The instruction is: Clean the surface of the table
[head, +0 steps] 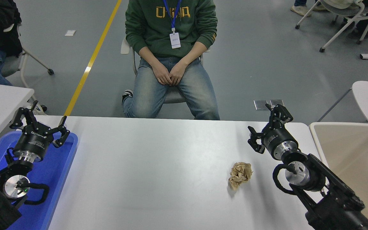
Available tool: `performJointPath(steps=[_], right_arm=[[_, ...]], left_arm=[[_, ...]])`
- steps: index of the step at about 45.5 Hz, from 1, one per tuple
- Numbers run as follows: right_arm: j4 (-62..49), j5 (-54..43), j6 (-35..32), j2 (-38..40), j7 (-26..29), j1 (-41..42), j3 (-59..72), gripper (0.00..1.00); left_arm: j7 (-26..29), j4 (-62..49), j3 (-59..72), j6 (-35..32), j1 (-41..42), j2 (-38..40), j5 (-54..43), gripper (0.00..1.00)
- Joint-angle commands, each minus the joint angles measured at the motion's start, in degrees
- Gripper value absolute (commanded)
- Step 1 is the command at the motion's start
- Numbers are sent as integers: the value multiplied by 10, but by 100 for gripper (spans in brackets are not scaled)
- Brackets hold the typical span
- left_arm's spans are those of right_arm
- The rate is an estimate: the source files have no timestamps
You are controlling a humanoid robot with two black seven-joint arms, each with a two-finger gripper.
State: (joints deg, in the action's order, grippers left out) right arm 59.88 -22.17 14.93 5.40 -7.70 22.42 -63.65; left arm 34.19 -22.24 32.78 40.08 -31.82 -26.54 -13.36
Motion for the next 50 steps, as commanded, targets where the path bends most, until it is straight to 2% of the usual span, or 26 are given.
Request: performJointPath(steps=[1, 14, 20, 25, 30, 39, 50], right_arm=[[-30, 0, 0, -29, -18, -2, -22, 100], [-29, -9, -3, -22, -18, -1, -6, 100], [-24, -11, -3, 25, -18, 7, 44, 100], [-17, -20, -3, 80, -18, 21, 109, 100], [4, -79, -3, 143, -17, 39, 198, 100], [56, -129, -3, 213, -15, 72, 319, 100], [81, -184, -10, 285, -12, 167, 518, 100]], left_arm=[[0, 0, 0, 0, 0, 0, 0, 100], [0, 0, 0, 0, 0, 0, 0, 100], [0, 0, 0, 0, 0, 0, 0, 100], [0, 0, 0, 0, 0, 0, 0, 100], [0, 0, 0, 0, 0, 0, 0, 100], [0, 0, 0, 0, 0, 0, 0, 100], [0, 0, 0, 0, 0, 0, 0, 100]])
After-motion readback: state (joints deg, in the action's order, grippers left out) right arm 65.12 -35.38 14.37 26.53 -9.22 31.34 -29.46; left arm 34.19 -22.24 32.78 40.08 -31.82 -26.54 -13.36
